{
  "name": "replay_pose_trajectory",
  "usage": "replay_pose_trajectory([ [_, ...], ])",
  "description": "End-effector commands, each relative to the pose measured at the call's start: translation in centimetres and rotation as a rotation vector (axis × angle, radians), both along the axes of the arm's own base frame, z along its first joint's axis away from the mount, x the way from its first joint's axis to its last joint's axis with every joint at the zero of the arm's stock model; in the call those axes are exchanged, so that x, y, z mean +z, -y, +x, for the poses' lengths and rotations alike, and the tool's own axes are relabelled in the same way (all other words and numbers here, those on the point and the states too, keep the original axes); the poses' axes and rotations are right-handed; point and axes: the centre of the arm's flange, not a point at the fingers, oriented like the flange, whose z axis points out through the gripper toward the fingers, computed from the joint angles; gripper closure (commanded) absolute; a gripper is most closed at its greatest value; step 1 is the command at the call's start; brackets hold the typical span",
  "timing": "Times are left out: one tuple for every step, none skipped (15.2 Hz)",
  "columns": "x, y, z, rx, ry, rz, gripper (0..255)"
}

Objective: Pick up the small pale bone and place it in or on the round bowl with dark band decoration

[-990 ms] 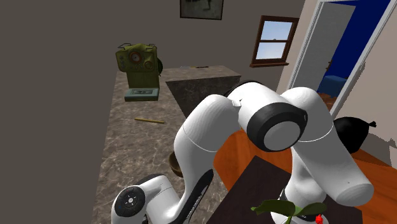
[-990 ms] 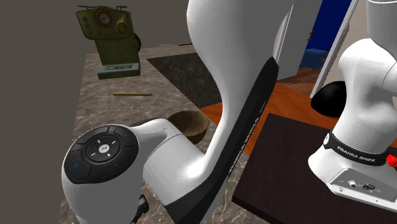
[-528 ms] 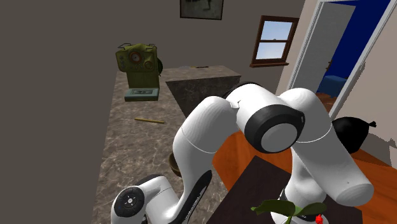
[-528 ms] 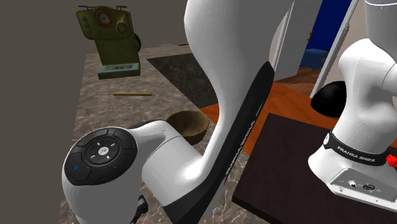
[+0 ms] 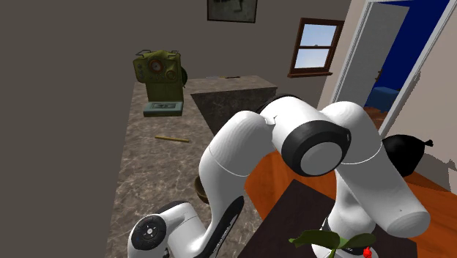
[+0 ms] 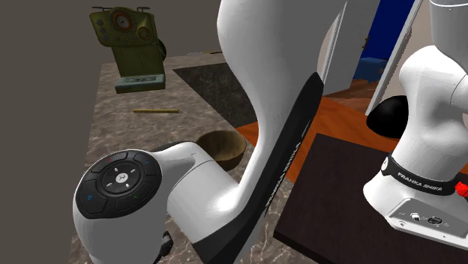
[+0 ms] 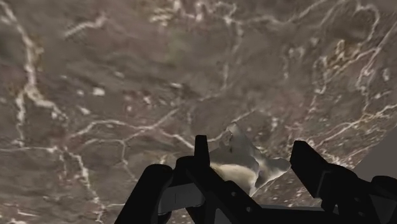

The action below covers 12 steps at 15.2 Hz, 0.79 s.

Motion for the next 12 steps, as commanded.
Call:
replay_pose_trajectory([
  [0.0, 0.0, 0.0, 0.0, 0.0, 0.0, 255],
  [0.0, 0.0, 0.0, 0.0, 0.0, 0.0, 255],
  [0.0, 0.0, 0.0, 0.0, 0.0, 0.0, 255],
  [0.5, 0.0, 0.0, 0.0, 0.0, 0.0, 255],
  [1.0, 0.0, 0.0, 0.0, 0.0, 0.0, 255],
  [1.6, 0.0, 0.0, 0.0, 0.0, 0.0, 255],
  [2.1, 0.0, 0.0, 0.0, 0.0, 0.0, 255],
  [2.6, 0.0, 0.0, 0.0, 0.0, 0.0, 255],
  [3.2, 0.0, 0.0, 0.0, 0.0, 0.0, 255],
  [3.7, 0.0, 0.0, 0.0, 0.0, 0.0, 255],
  [4.2, 0.0, 0.0, 0.0, 0.0, 0.0, 255],
  [4.7, 0.0, 0.0, 0.0, 0.0, 0.0, 255],
])
